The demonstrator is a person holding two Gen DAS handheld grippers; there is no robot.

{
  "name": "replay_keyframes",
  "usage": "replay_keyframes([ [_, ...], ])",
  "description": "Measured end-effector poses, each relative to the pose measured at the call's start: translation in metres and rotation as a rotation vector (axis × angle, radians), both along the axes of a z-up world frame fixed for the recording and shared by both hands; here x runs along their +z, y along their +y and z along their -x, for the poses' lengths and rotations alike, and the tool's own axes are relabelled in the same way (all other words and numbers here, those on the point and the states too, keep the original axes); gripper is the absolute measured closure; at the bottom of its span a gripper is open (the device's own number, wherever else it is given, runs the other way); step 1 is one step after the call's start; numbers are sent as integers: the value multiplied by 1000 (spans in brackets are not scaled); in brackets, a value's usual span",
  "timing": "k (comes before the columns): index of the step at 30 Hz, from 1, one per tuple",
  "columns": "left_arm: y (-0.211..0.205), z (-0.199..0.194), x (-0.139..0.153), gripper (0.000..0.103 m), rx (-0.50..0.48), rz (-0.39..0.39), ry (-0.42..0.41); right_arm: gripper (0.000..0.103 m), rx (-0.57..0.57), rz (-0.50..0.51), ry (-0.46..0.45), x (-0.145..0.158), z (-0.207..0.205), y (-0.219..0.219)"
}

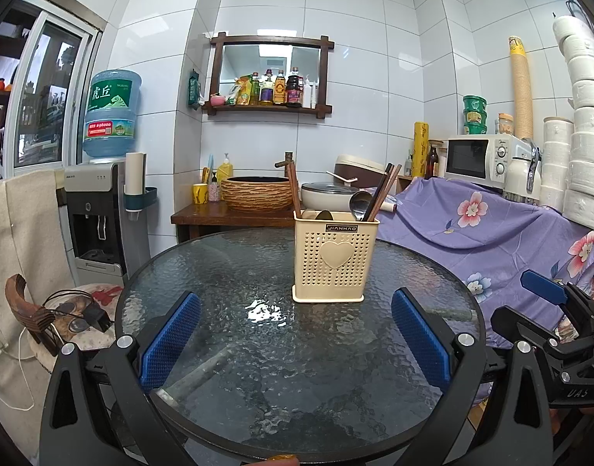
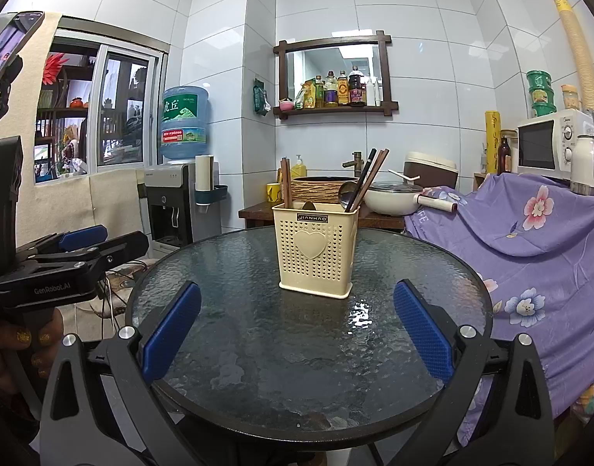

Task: Organize utensils

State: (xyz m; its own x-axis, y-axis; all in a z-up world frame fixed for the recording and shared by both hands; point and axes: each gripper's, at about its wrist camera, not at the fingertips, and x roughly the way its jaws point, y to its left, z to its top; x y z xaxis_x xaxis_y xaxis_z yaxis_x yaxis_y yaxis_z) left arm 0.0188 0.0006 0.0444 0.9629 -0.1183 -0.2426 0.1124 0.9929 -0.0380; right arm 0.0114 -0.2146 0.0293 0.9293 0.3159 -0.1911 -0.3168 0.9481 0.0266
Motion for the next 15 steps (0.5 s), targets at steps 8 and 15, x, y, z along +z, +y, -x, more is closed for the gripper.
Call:
replay_keyframes([
  [8,0,0,0,6,0,-2,-1,6,0,1,1,0,0,0],
  [15,0,0,0,6,-2,0,0,5,-1,1,2,0,0,0],
])
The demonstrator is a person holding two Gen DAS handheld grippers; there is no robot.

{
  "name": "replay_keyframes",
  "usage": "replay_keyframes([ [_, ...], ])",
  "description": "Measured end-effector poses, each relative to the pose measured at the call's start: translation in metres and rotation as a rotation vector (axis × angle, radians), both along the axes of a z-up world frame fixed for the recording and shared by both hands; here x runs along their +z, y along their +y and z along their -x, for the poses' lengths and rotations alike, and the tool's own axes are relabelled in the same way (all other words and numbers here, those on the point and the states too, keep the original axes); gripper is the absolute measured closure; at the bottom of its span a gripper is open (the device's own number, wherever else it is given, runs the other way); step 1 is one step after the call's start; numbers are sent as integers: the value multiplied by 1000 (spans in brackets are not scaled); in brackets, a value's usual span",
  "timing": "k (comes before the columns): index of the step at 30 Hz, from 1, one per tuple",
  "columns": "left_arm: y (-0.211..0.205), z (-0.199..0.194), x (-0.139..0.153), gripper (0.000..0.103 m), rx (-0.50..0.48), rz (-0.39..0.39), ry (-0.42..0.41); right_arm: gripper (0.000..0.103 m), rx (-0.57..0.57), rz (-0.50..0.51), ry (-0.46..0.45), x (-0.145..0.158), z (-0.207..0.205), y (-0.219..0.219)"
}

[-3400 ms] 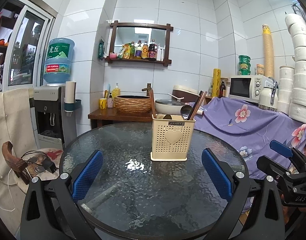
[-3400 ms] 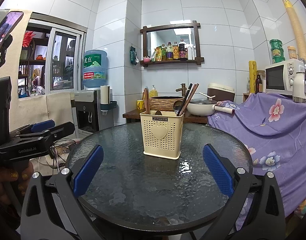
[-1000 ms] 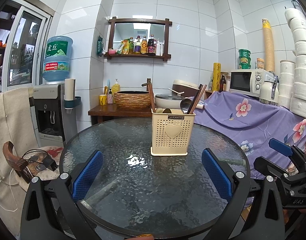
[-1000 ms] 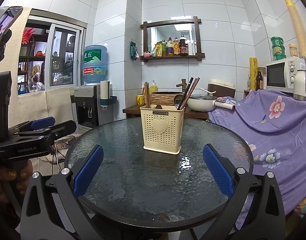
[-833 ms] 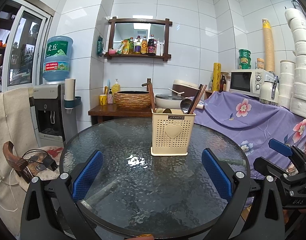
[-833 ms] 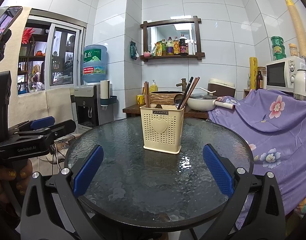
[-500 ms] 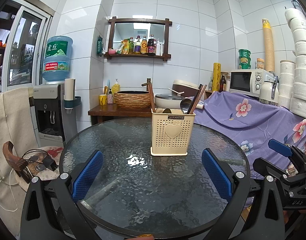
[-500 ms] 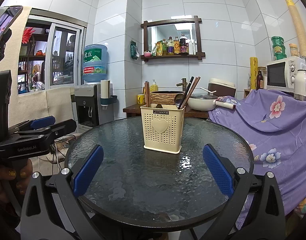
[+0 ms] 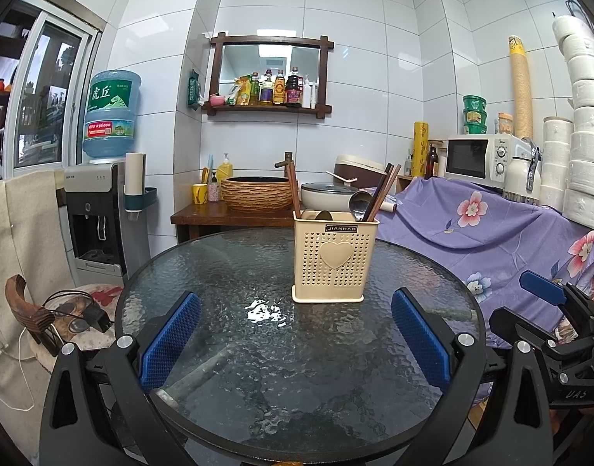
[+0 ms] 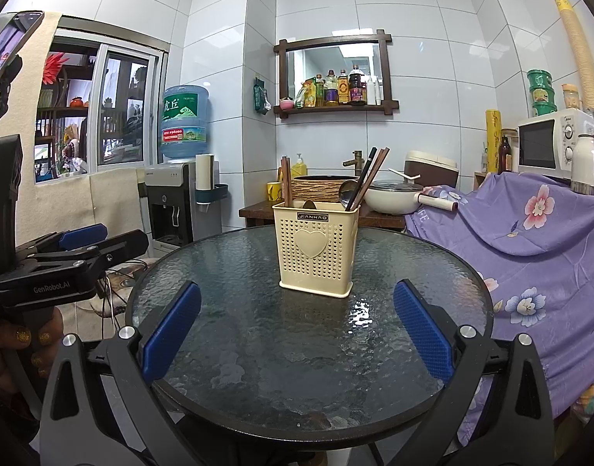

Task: Organize utensils

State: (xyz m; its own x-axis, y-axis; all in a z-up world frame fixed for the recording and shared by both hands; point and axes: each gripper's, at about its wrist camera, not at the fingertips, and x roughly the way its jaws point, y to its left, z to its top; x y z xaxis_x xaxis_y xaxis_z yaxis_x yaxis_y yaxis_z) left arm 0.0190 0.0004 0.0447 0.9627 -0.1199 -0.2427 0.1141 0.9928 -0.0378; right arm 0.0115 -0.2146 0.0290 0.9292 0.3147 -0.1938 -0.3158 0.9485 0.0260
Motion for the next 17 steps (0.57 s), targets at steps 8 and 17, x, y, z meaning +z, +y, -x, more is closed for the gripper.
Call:
replay_keyframes([
  [8,0,2,-1,6,10,5,-9,5,1,1,2,-2,1,-1],
  [17,1,0,-1,6,9,0,10,6,3,4,7,-7,1,-2],
])
